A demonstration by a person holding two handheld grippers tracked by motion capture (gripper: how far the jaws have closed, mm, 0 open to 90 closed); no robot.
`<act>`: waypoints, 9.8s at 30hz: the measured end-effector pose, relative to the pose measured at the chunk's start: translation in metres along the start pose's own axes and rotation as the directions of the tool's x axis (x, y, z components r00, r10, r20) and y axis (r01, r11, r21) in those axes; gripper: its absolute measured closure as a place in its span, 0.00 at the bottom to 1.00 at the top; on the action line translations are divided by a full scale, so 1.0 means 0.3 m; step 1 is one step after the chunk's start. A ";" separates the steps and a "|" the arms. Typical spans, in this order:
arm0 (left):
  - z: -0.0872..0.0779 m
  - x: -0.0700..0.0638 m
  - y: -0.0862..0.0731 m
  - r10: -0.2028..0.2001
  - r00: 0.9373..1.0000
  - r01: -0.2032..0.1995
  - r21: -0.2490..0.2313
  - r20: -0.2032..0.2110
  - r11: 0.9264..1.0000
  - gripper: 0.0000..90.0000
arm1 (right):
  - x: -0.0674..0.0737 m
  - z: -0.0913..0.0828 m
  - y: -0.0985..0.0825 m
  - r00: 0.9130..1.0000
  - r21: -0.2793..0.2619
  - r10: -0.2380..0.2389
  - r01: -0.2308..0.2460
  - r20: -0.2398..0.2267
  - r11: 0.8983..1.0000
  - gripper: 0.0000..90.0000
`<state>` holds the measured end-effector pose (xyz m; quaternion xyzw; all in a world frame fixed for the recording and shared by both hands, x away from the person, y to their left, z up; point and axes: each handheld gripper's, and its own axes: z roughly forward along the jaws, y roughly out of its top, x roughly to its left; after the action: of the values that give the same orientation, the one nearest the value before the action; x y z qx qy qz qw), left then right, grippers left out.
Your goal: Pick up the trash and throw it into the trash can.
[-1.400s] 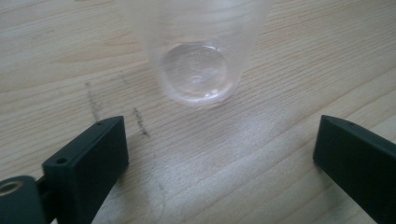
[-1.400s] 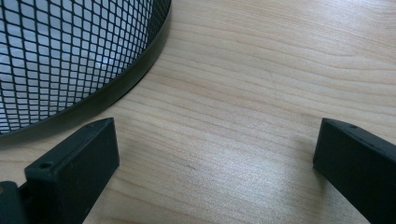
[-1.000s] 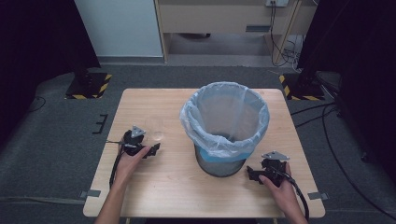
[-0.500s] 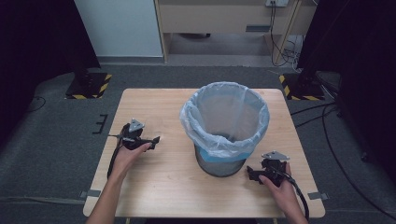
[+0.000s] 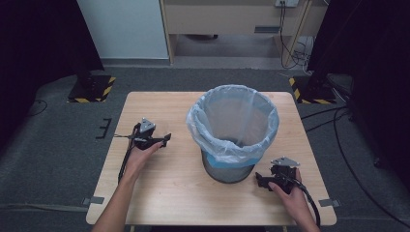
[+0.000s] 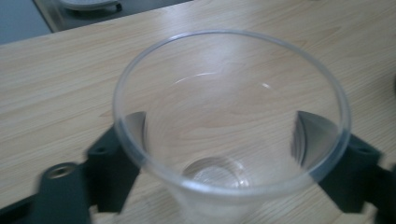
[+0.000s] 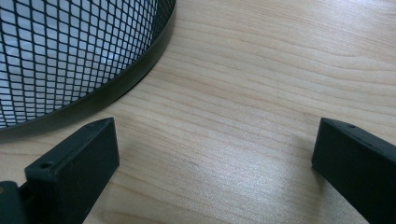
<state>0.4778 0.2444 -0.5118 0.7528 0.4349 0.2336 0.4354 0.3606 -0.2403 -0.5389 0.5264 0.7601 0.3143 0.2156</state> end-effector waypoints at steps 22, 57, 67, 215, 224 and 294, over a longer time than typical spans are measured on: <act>-0.202 -0.114 0.151 0.164 0.984 -0.159 -0.070 0.071 0.985 0.39 | -0.001 -0.001 -0.001 1.000 -0.002 -0.003 0.003 0.000 1.000 0.01; -0.323 -0.149 0.323 0.265 0.955 -0.251 -0.112 0.136 0.962 0.39 | -0.001 -0.002 -0.002 1.000 0.000 -0.001 0.001 -0.003 1.000 0.00; -0.347 -0.162 0.374 0.296 0.947 -0.281 -0.118 0.128 0.952 0.39 | -0.002 -0.002 -0.002 1.000 0.000 -0.002 0.002 -0.003 1.000 0.00; -0.302 -0.595 0.790 0.472 0.817 -0.413 -0.235 0.331 0.880 0.38 | -0.004 0.002 0.001 1.000 -0.005 -0.004 0.004 0.002 1.000 0.01; -0.268 -0.615 0.778 0.481 0.811 -0.439 -0.197 0.334 0.877 0.38 | -0.003 0.001 0.001 1.000 -0.004 -0.002 0.002 0.001 1.000 0.01; -0.344 -0.121 0.503 0.128 0.986 -0.117 -0.109 0.106 0.987 0.03 | -0.004 0.000 0.000 1.000 0.000 -0.009 0.009 -0.006 1.000 0.01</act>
<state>0.4519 0.2233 -0.3284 0.7667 0.3499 0.2393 0.4822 0.3610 -0.2414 -0.5389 0.5219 0.7630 0.3148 0.2150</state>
